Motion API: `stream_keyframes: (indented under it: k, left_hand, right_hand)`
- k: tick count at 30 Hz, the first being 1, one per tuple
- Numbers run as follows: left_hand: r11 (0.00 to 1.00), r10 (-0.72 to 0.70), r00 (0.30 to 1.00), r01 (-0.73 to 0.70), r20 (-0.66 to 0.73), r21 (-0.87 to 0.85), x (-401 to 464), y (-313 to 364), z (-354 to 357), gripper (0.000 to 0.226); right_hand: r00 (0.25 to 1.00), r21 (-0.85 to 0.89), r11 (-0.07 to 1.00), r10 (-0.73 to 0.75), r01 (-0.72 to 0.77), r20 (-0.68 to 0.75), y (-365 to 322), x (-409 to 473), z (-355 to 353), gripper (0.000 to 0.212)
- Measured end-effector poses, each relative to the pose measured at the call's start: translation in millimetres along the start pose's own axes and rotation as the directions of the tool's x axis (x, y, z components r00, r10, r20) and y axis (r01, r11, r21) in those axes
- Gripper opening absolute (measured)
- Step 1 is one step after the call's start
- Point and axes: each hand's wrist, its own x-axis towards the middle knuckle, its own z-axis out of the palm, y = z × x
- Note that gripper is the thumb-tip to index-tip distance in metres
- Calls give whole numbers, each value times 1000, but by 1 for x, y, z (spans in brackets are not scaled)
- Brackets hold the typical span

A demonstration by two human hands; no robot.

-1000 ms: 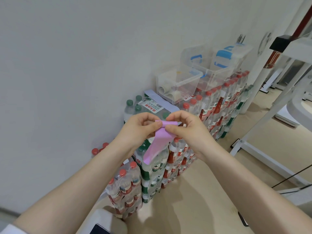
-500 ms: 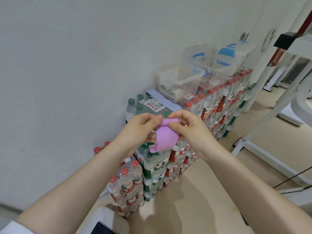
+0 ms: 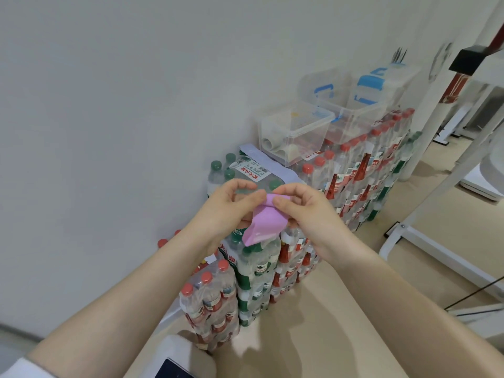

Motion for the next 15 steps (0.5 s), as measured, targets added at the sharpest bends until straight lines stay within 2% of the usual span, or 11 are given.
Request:
stream_keyframes:
  k: [2,5,10,13,15]
  left_hand:
    - [999,-40,999,40,6,2,-1,-1,2,13]
    - [1000,-25,1000,25,-6,-16,-2,-3,4,13]
    - [998,18,1000,-19,-4,-59,-1,-4,5,4]
    - [998,46,999,-45,1,-54,0,-6,5,12]
    - [996,42,999,-42,2,-74,1,-7,6,15]
  right_hand:
    - [1000,-16,1000,-15,15,-3,1,0,-2,14]
    - [999,-22,999,-38,38,4,1,0,-3,16]
    - [999,36,998,44,-45,3,1,-2,-4,19]
    - [998,1,998,66,-66,-3,1,-2,-3,23]
    - [998,4,998,59,-59,-13,1,-3,-3,18]
